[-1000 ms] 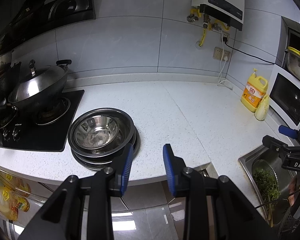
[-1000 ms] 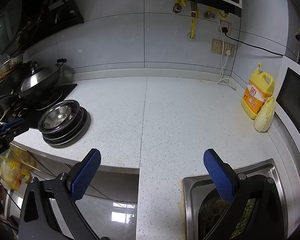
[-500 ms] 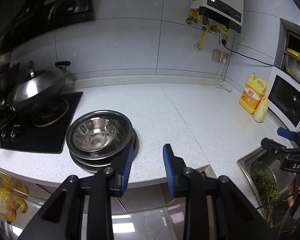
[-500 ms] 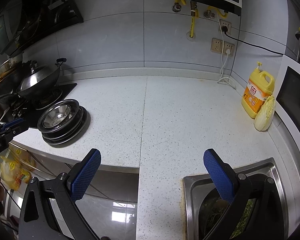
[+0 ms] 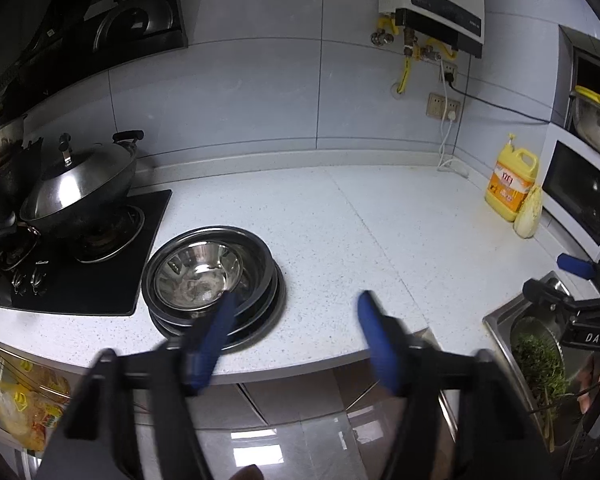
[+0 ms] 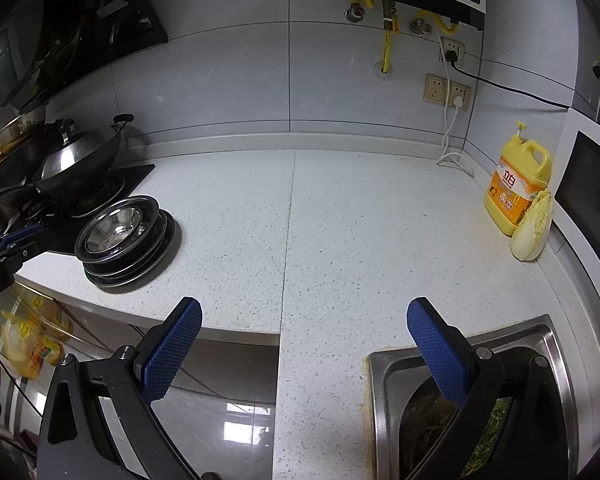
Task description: Organize plates and bowls
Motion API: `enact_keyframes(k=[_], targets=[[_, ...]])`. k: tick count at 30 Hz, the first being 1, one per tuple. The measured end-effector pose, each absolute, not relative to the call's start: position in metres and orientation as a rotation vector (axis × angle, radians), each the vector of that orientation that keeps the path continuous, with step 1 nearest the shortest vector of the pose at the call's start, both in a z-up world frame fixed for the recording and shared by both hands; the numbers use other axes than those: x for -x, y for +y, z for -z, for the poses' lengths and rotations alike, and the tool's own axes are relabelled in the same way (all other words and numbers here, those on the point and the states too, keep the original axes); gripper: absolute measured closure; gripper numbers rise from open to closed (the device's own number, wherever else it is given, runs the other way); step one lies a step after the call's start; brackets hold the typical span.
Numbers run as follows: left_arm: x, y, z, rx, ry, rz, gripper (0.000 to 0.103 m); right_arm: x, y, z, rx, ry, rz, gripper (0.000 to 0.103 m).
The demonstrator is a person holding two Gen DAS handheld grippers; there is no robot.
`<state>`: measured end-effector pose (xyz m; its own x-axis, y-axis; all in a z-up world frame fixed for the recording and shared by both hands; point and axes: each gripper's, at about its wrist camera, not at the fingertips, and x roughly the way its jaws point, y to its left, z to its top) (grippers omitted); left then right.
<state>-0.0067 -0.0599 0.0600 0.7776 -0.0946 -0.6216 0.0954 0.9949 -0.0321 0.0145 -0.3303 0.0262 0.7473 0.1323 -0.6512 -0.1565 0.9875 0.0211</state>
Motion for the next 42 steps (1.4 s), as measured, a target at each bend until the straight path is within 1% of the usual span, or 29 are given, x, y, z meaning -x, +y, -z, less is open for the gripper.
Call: enact_keyframes(k=[42], targets=[[0.0029, -0.0628, -0.0599, -0.008, 0.664, 0.088, 0.039, -0.0174, -0.3257, -0.0230, 0.044, 0.714, -0.161, 0.002]])
